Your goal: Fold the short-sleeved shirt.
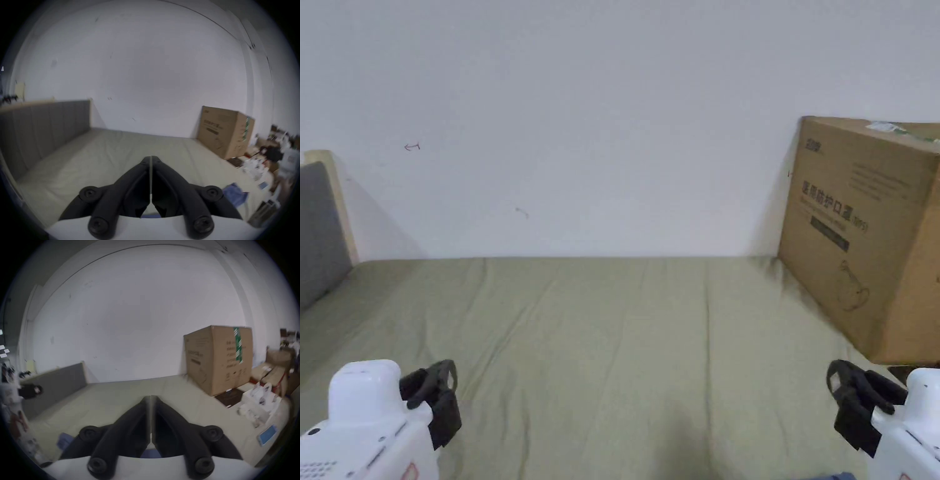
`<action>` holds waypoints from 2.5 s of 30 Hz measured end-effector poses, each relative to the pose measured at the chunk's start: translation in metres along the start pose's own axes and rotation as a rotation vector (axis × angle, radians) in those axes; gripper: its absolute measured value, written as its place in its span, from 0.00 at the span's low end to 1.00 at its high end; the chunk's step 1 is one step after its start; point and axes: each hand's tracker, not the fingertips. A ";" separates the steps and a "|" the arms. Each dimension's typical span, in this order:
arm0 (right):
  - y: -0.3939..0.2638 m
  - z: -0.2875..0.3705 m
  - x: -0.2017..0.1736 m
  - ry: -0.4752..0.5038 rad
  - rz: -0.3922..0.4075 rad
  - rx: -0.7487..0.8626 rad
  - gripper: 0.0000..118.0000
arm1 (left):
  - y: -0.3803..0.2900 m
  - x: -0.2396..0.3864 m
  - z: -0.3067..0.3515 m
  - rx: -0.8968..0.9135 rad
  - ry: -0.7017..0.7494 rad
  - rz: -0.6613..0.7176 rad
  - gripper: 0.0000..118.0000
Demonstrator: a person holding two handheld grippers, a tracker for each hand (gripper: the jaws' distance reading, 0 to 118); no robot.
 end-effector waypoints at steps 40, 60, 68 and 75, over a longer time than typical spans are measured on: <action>-0.005 -0.073 -0.048 0.024 0.005 -0.080 0.00 | -0.244 -0.181 -0.113 -0.861 -0.577 1.095 0.96; 0.002 -0.062 -0.020 0.027 -0.024 -0.121 0.00 | -0.142 -0.169 -0.067 -0.858 0.056 0.202 0.07; 0.000 -0.055 -0.013 0.061 -0.063 -0.132 0.00 | -0.088 -0.057 -0.082 -0.825 -0.258 0.144 0.07; -0.004 -0.035 0.000 0.061 -0.080 -0.140 0.00 | -0.119 0.094 -0.141 -1.027 -0.486 0.219 0.12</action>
